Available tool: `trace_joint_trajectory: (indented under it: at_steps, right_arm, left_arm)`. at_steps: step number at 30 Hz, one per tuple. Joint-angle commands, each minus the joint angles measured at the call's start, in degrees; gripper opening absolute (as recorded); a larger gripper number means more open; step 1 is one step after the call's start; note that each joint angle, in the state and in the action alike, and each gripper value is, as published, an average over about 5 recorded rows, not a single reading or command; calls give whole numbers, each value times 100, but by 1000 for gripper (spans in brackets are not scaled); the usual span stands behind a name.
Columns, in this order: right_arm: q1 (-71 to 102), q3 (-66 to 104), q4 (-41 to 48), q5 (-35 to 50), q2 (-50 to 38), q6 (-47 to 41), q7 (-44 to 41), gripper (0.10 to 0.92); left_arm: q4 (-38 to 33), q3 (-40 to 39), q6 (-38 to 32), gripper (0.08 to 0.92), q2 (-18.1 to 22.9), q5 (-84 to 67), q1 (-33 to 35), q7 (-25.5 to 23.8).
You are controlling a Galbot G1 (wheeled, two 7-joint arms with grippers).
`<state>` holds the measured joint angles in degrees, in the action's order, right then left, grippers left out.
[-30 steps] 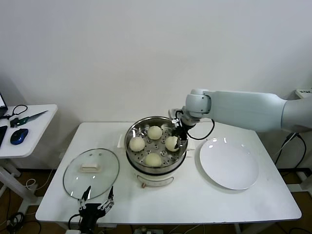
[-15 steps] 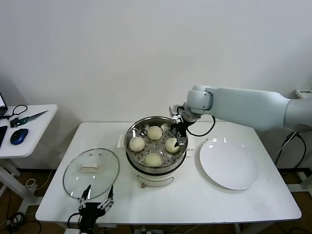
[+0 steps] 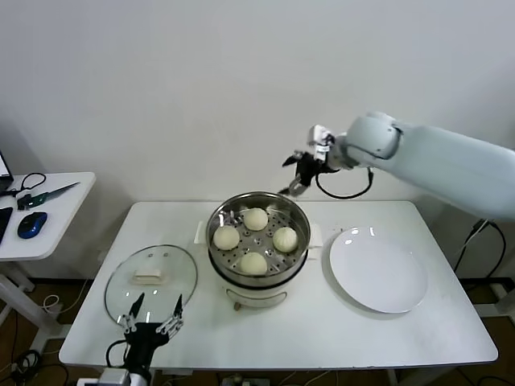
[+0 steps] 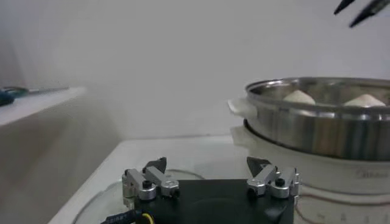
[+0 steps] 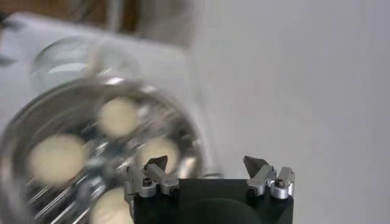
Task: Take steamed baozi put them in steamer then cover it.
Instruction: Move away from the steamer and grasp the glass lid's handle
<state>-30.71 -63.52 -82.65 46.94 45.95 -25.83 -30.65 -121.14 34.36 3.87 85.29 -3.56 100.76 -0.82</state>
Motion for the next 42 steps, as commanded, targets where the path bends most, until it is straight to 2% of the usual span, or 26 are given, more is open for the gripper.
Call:
trace_joint_trajectory:
  at_steps: [1, 3, 6, 11, 17, 21, 25, 32, 37, 42]
  right_arm:
    - [4377, 5092, -928, -273, -2020, 248, 2505, 823]
    - [5695, 6250, -1116, -517, -2273, 560, 2497, 823]
    - [8056, 8442, -1411, -882, -2209, 922, 2471, 823]
    - [10696, 10804, -1695, -1335, -1168, 1951, 2498, 823]
    - [11951, 11338, -1693, -1491, 261, 3464, 2450, 823]
    - [12351, 11222, -1613, -1602, 979, 3838, 2299, 823]
    - [12577, 10951, -1550, -1646, 1494, 4039, 2284, 823]
    - [12734, 10410, -1468, -1924, 2040, 4306, 2288, 823]
    - [12718, 10178, -1467, -2185, 2312, 4395, 2285, 823]
    - [12662, 10054, -1495, -2346, 2484, 4404, 2287, 823]
  left_arm:
    - [-27, -5, -94, 823, -132, 23, -142, 44]
    - [-62, -6, -64, 823, -183, 41, -189, 24]
    - [-109, 17, -55, 823, -270, 53, -214, 41]
    - [-57, 37, -180, 823, -376, 222, -324, 56]
    - [26, -32, -375, 823, -426, 579, -384, 46]
    - [122, -62, -483, 823, -514, 928, -357, 149]
    - [242, 0, -618, 823, -630, 1797, -359, 602]
    - [645, 342, -1059, 823, -1123, 4657, -420, 1763]
    - [1270, 338, -688, 823, -1386, 5847, -600, 2239]
    - [2334, 190, -97, 823, -1493, 7207, -986, 3085]
